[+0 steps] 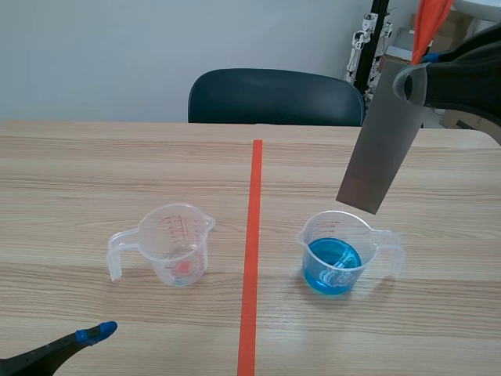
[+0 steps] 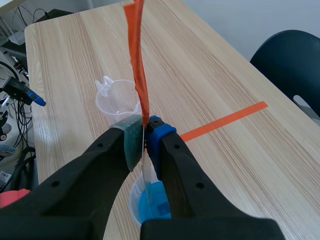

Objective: Do the redox reaction experiment. raise the plate out of the solution

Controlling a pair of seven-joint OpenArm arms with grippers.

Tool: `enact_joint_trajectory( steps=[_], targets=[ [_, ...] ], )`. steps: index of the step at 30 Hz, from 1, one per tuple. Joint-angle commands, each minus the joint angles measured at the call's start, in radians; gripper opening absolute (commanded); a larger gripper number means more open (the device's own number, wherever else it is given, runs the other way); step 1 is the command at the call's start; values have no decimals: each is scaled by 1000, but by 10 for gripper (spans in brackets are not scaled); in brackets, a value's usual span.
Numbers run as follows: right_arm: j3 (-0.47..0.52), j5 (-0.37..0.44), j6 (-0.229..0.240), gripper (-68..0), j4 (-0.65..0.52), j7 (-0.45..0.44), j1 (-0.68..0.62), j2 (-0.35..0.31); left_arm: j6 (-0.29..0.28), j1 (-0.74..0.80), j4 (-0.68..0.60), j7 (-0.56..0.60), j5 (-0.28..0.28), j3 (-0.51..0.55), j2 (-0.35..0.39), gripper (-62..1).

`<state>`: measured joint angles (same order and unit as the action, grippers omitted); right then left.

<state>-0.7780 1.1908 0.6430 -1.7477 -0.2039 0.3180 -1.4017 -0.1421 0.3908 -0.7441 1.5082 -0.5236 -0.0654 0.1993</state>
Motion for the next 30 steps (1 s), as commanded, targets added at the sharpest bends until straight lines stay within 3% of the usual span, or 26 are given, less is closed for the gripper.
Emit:
enact_joint_trajectory(
  steps=[1,4,6,8,10,12,14,17,21,25,30],
  targets=[
    [27,14,0,-671,-8,-19,17,0,-2,13,-9,46,6,4,-2,-7],
    [27,14,0,-671,-8,-19,17,0,-2,13,-9,46,6,4,-2,-16],
    [27,14,0,-671,-8,-19,17,0,-2,21,-9,46,7,4,2,-69],
    [27,14,0,-671,-8,-19,17,0,-2,49,-24,46,51,4,13,-186],
    [27,14,0,-671,-8,-19,17,0,-2,90,-68,46,142,4,22,-347],
    [27,14,0,-671,-8,-19,17,0,-2,133,-140,46,187,4,44,-485],
    [27,14,0,-671,-8,-19,17,0,-10,175,-246,46,199,4,80,-547],
    [27,14,0,-671,-8,-19,17,0,-11,242,-430,-44,206,4,154,-559],
    [27,14,0,-671,-8,-19,17,0,-10,308,-661,-175,267,6,266,-567],
    [27,15,0,-671,-8,-20,17,0,-12,309,-854,-418,269,11,362,-567],
    [27,18,0,-671,-8,-20,17,0,-101,231,-962,-617,270,10,435,-567]
  ],
)
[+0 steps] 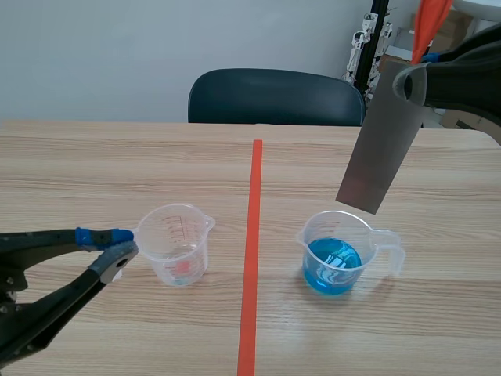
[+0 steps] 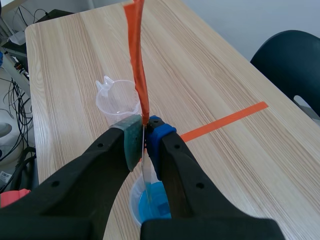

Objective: Do the redox reaction experiment. raise the plate out of the solution

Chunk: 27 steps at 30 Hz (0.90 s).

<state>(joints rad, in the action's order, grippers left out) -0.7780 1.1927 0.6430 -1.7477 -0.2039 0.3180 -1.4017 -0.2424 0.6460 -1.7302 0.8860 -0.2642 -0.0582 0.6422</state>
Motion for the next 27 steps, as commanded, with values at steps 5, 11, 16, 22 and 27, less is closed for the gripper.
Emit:
enact_joint_trajectory(
  steps=[5,11,16,22,27],
  targets=[
    [27,16,0,-671,-8,-20,17,0,-117,-149,2,-118,11,1,10,-567],
    [27,16,0,-671,-8,-20,17,0,-212,-307,3,-276,10,-60,10,-568],
    [27,16,0,-671,-8,-19,17,0,-245,-431,10,-358,-23,-185,10,-568],
    [27,16,0,-671,-8,-19,17,0,-243,-539,31,-402,-42,-325,5,-569],
    [27,16,0,-671,-8,-19,17,0,-243,-613,51,-446,-42,-370,-26,-569]
  ],
)
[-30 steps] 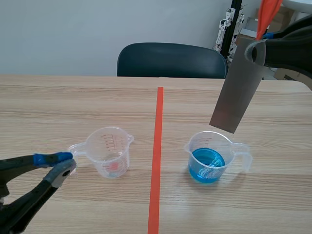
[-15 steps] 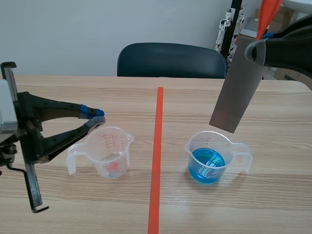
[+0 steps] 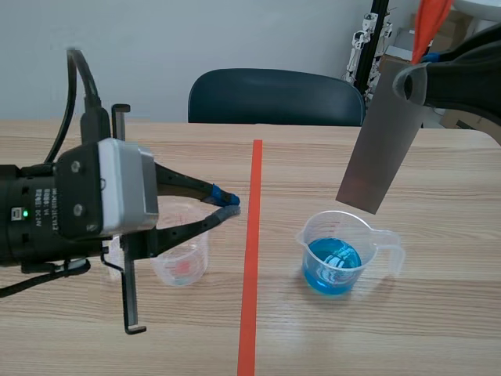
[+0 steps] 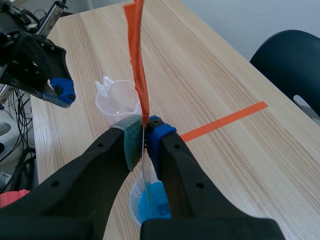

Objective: Do the redox reaction experiment. raise the plate out of the solution

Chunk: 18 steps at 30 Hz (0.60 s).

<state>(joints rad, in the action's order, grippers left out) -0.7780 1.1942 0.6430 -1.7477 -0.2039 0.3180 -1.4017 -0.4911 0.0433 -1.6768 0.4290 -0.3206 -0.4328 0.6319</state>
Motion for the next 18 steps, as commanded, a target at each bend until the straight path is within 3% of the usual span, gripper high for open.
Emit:
enact_joint_trajectory(
  steps=[1,18],
  targets=[
    [27,15,0,-671,-8,-19,17,0,5,-23,3,5,14,0,-23,-569],
    [27,15,0,-671,-8,-19,17,0,5,-190,108,-82,14,-81,-144,-569]
  ],
)
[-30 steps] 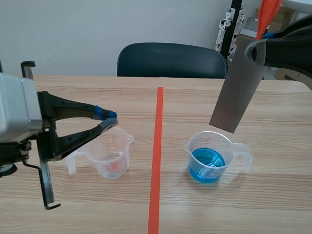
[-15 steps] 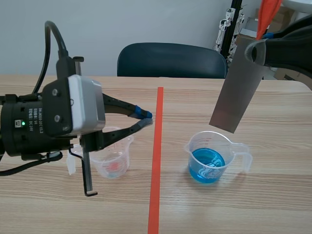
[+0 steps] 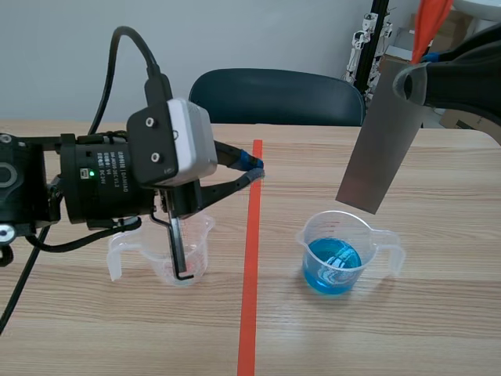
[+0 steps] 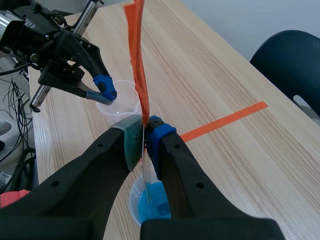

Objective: Do the redox reaction experiment. raise the plate out of the solution

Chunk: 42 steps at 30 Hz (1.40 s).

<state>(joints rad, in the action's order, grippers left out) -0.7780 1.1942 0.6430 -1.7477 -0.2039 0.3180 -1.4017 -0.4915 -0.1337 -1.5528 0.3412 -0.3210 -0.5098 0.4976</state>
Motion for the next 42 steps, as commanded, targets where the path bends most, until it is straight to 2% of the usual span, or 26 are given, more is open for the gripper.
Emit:
enact_joint_trajectory(
  steps=[1,19,42],
  targets=[
    [27,15,0,-671,-8,-19,17,0,6,-21,-13,4,14,-8,-16,-569],
    [27,15,0,-671,-8,-23,17,0,-2,-77,-11,-2,14,-84,-54,-569],
    [27,15,0,-671,-8,-46,17,0,-2,-77,-11,-2,14,-85,-54,-569]
  ],
)
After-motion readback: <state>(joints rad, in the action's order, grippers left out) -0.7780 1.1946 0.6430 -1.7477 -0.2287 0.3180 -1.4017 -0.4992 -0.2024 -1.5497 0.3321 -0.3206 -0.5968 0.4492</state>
